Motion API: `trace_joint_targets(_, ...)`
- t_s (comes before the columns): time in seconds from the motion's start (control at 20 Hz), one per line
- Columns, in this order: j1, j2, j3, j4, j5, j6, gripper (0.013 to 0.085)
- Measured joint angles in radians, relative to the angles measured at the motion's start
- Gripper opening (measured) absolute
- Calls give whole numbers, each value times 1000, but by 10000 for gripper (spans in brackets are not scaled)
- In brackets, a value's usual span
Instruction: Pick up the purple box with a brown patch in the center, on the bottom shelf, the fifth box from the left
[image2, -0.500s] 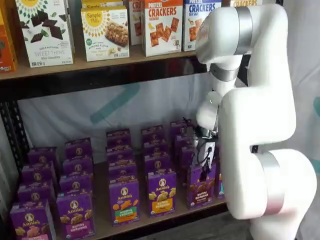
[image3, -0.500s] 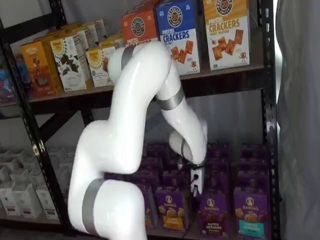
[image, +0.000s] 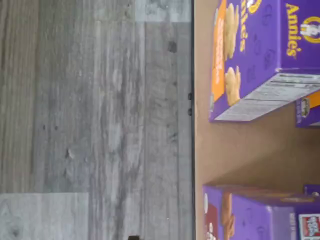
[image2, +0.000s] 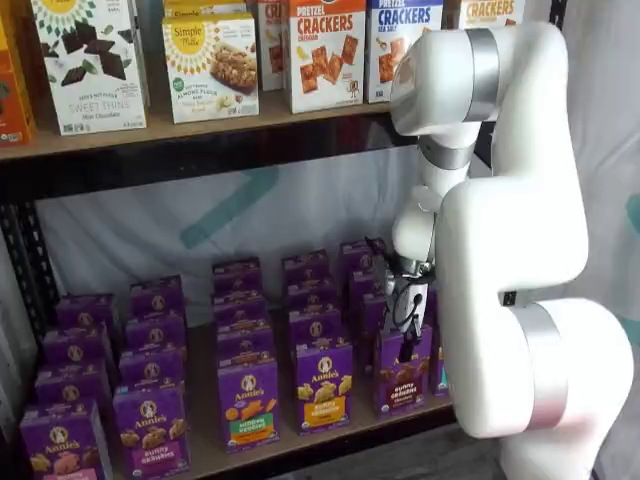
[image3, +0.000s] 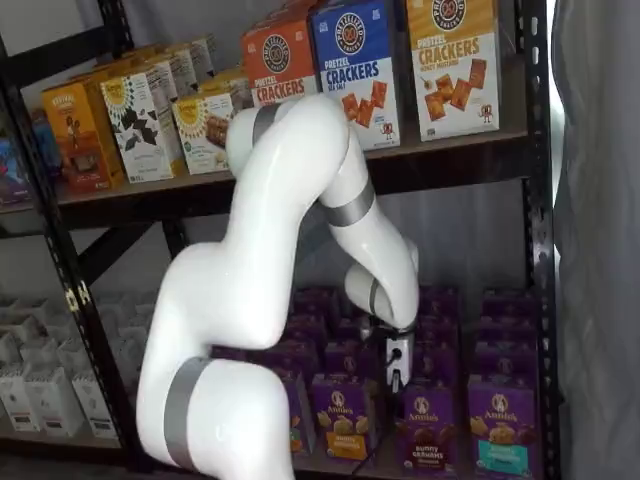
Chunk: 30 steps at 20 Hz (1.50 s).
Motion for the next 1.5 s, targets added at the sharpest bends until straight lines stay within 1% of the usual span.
trace_joint_targets(0.15,-3,15,-26,29,12,-27,850)
trace_joint_targets(0.45,-9,47,-82,35,38,-34,850)
trace_joint_targets(0.7,-14,59,-107,5,59,-10,850)
trace_joint_targets(0.85,-17,55,-100,2,55,-11,850)
trace_joint_targets(1.0,-19,48,-92,26,57,-33,850)
trace_joint_targets(1.15,-19,35,-86,78,71,-78,850)
trace_joint_targets(1.25,-19,25,-84,103,80,-98,850)
trace_joint_targets(1.35,-18,19,-82,101,83,-94,850)
trace_joint_targets(1.5,-16,17,-80,71,71,-67,850)
